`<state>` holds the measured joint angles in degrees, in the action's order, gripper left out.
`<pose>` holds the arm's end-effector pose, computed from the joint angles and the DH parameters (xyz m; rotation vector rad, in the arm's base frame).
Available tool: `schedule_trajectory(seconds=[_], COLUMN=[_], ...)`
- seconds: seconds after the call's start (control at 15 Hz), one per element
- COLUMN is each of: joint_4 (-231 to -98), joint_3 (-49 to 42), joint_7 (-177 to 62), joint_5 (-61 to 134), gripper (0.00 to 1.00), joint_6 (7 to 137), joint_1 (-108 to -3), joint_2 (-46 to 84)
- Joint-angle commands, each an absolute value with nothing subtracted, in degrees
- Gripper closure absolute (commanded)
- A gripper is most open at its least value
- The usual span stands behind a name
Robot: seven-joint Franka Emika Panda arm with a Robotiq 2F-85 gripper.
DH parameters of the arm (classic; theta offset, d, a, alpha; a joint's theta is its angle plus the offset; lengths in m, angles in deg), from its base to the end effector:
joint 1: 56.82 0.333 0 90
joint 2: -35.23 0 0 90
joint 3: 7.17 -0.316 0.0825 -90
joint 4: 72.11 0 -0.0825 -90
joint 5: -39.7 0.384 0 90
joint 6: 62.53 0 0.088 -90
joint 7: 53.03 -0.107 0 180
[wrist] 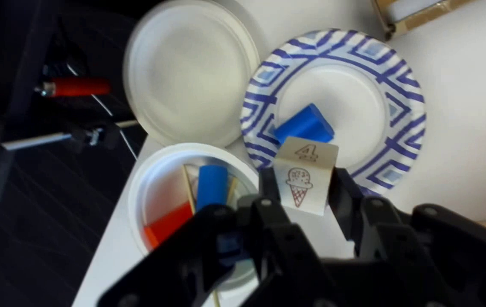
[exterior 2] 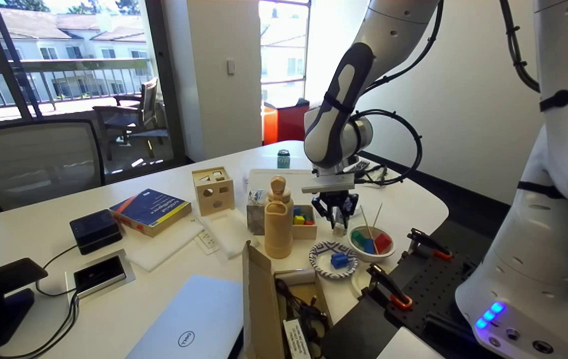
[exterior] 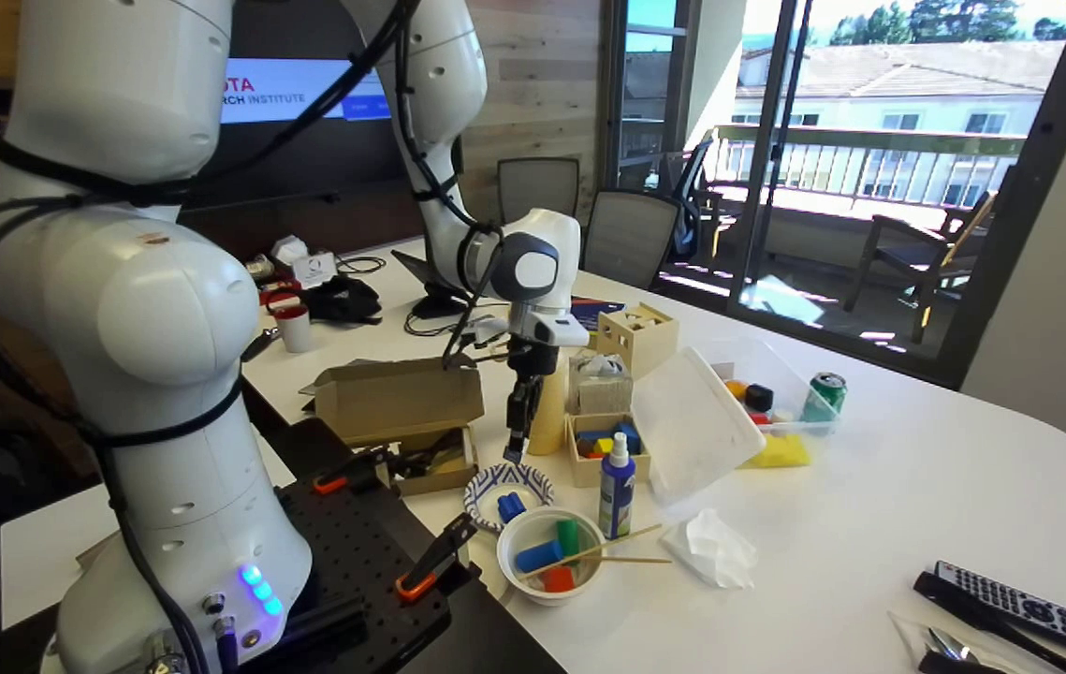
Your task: Move the white block to the plate in front of it
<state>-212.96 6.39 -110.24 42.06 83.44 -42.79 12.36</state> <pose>0.4393 -0.0082 0.1232 2.5407 -1.4273 -0.3287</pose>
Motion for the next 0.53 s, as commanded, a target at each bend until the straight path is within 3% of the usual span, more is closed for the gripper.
schedule_trajectory(seconds=[0.0, 0.47], joint_4=[-217.8, -214.5], joint_3=[5.3, 1.8], joint_7=[-114.8, -108.7], joint_5=[41.0, 43.8], gripper=[0.89, 0.89], joint_6=[86.2, 96.5], joint_1=[-44.4, -49.0], joint_2=[14.2, 6.5])
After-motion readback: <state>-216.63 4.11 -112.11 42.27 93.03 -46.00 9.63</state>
